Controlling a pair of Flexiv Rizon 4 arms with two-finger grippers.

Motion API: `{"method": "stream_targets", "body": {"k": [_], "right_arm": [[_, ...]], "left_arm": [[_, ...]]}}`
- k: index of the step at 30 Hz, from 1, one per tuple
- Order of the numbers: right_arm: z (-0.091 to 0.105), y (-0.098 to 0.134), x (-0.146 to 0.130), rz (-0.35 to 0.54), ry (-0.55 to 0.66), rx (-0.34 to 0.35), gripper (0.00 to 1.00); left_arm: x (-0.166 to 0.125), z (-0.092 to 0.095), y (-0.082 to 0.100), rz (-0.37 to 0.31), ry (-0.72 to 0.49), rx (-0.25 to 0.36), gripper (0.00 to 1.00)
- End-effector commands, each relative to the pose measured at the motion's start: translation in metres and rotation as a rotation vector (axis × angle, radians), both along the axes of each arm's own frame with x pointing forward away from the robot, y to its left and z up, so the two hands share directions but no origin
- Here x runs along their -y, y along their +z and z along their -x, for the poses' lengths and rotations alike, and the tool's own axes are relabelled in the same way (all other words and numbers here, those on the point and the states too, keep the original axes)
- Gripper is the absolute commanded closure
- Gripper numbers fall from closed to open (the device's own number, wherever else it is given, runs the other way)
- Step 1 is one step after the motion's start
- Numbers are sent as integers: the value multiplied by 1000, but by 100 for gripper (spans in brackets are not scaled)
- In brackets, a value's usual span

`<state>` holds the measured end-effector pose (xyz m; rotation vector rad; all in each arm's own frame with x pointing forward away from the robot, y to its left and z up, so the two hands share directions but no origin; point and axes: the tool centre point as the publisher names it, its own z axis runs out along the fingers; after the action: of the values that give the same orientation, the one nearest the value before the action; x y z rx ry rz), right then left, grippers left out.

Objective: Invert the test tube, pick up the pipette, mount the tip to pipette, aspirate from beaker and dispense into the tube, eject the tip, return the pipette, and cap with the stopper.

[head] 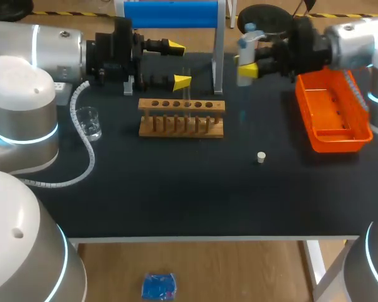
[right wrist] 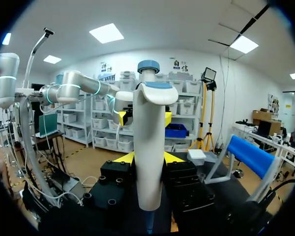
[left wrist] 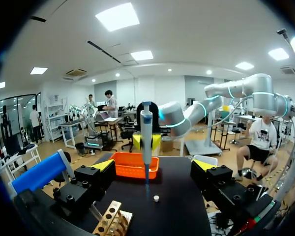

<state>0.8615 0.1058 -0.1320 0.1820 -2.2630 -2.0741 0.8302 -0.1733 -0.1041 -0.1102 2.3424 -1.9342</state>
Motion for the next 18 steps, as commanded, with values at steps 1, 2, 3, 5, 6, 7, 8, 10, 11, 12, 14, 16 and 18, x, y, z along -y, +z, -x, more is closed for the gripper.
{"method": "stream_targets", "body": {"k": [1,2,3,5,6,7,8,10,11,12,14,16,18], "right_arm": [[3,6,82,4,-39,1,100],[0,5,92,8,-51,1,100],[-2,3,101,13,-63,-4,100],[-7,1,118,1,-72,-15,100],[-8,-1,125,8,-88,-11,100],[-10,-2,134,-1,-86,-17,100],[-12,-3,141,-8,-92,-24,100],[-15,-4,155,-10,-104,-22,100],[-15,-5,162,-17,-107,-23,100],[-15,-6,167,-17,-112,-19,100],[-17,-8,180,-18,-118,-19,100],[-20,-10,192,-18,-120,-21,100],[-22,-13,201,-14,-121,-25,100]], "left_arm": [[0,-1,-1,1,-2,1,0],[0,-1,-1,1,-2,1,0],[0,-1,-1,1,-2,1,0],[0,-1,-1,1,-2,1,0],[0,-1,-1,1,-2,1,0],[0,-1,-1,1,-2,1,0],[0,-1,-1,1,-2,1,0],[0,-1,-1,1,-2,1,0],[0,-1,-1,1,-2,1,0],[0,-1,-1,1,-2,1,0],[0,-1,-1,1,-2,1,0],[0,-1,-1,1,-2,1,0],[0,-1,-1,1,-2,1,0]]}}
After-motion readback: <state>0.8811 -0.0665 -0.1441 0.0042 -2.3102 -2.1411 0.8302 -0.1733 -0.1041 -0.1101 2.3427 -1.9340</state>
